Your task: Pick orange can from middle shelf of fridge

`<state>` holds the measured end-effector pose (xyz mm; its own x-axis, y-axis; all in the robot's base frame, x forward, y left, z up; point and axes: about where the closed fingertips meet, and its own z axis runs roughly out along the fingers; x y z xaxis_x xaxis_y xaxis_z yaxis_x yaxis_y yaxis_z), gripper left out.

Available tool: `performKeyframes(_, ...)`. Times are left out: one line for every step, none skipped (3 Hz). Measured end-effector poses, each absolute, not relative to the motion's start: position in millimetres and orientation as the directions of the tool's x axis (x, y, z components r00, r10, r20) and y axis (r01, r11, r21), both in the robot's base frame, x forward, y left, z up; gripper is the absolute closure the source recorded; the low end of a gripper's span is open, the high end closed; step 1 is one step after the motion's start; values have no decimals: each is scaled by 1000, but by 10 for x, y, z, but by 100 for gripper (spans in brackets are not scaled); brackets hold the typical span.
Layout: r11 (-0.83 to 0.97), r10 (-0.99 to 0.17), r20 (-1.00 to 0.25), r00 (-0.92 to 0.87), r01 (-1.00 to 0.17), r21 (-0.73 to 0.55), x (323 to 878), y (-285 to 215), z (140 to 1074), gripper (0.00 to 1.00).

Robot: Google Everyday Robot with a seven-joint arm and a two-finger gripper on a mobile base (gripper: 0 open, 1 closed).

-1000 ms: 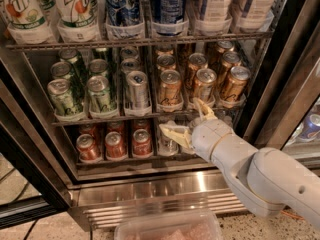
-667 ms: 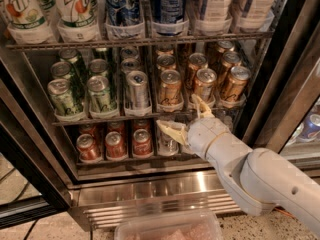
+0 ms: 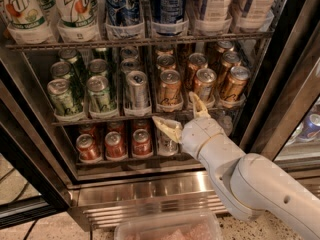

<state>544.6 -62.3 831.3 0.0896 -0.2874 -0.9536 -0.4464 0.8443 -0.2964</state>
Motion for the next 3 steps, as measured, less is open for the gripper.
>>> performKeyframes(844,-287,-954,90,-446,-296,5446,-623,8313,33)
performKeyframes(855,-271,-957,107,-431,-290,5485,-589,8326,43)
performKeyframes(868,-257,-958,127,-405,-287,5542,-576,8353,44)
